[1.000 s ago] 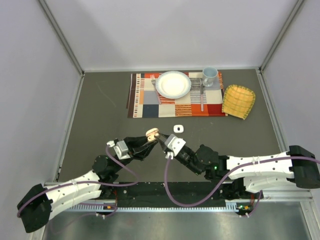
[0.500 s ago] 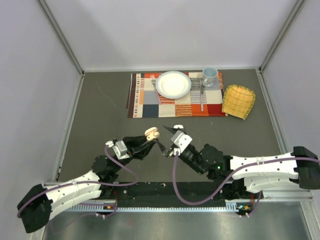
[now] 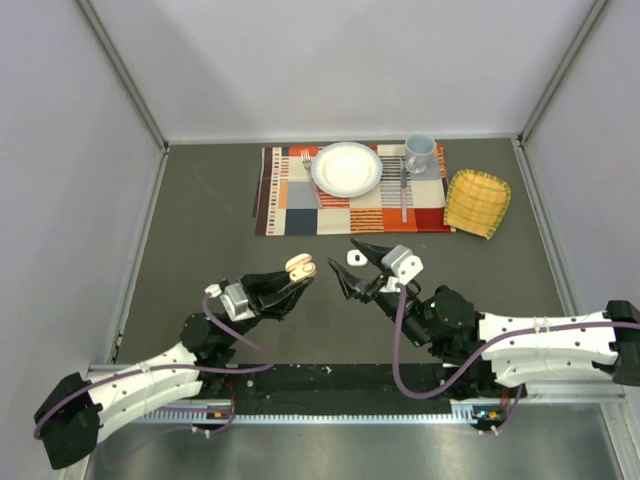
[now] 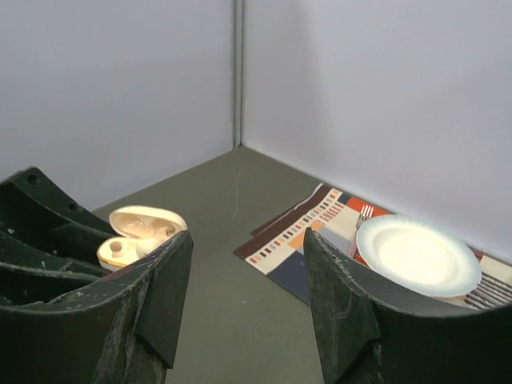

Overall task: Insert the wireless bluetooth earbuds into the charging case
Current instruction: Adjust the right earbud in the right side groove of the charging case.

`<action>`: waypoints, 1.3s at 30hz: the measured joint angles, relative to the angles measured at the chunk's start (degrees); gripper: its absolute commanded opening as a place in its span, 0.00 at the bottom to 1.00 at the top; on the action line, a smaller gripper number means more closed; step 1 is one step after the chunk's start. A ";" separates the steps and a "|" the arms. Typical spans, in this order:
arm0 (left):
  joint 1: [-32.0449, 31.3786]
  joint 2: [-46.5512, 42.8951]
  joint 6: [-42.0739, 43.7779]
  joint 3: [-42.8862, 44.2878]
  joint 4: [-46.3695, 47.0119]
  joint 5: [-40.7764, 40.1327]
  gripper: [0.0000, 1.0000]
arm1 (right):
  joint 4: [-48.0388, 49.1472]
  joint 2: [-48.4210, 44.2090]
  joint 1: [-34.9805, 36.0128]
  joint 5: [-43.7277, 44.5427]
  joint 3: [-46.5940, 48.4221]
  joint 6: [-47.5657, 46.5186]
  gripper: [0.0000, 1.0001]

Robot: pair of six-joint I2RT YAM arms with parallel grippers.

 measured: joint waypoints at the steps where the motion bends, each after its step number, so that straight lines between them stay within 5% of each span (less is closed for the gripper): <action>1: 0.00 -0.26 0.02 0.00 0.00 0.00 0.00 | -0.92 0.02 -0.37 0.09 0.00 0.76 0.57; 39: 0.22 0.31 1.81 0.00 -2.21 3.98 0.00 | -6.38 5.92 -1.20 -6.19 1.55 7.02 0.56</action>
